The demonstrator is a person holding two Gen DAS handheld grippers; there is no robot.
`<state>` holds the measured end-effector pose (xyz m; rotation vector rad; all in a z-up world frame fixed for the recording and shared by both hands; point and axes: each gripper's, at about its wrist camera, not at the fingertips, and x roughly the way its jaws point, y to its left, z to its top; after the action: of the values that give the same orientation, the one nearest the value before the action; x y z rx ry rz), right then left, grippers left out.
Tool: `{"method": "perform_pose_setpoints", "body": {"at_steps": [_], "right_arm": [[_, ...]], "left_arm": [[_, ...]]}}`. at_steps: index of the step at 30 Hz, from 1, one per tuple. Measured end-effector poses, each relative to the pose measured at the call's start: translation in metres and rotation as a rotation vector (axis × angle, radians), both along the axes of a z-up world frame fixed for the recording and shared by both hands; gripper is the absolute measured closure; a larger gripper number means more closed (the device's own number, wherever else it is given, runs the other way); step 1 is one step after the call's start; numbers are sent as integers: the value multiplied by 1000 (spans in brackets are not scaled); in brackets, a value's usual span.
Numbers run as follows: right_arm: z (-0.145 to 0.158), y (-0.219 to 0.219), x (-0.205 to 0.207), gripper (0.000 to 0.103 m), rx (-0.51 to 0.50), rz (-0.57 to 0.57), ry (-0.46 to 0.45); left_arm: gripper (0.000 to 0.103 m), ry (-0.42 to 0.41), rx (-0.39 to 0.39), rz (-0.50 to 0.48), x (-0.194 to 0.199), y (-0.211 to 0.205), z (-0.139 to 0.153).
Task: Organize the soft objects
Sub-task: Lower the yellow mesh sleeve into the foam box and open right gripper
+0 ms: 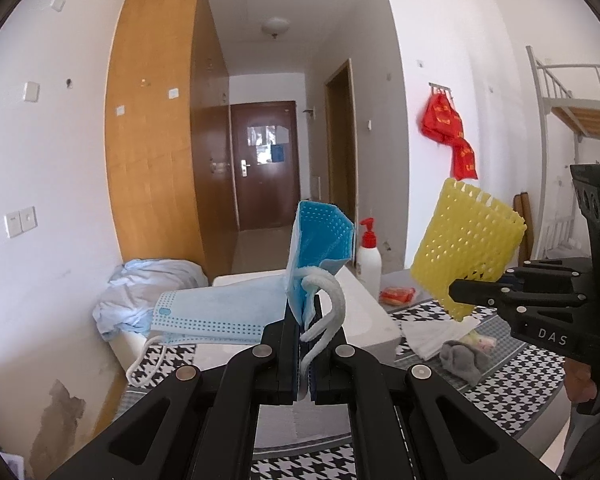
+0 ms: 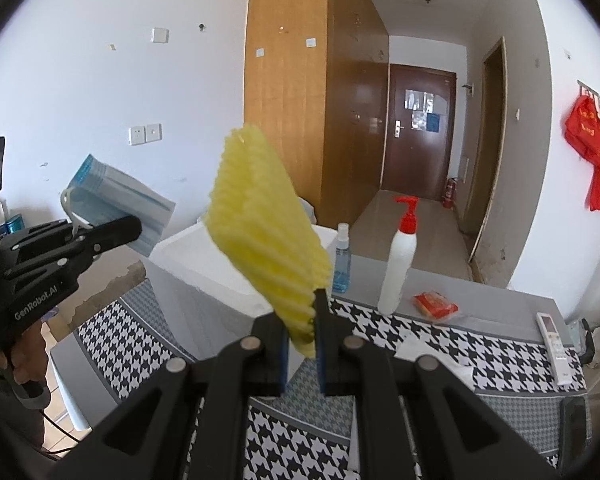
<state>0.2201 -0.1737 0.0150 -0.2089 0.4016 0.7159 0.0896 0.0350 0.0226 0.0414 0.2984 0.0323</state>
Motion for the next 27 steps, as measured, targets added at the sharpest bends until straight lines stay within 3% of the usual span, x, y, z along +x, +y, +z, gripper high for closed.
{"method": "perform_pose_setpoints", "body": {"at_steps": [27], "right_arm": [[5, 49, 18, 89, -44, 61, 14]], "left_arm": [[100, -14, -32, 122, -6, 44, -1]]}}
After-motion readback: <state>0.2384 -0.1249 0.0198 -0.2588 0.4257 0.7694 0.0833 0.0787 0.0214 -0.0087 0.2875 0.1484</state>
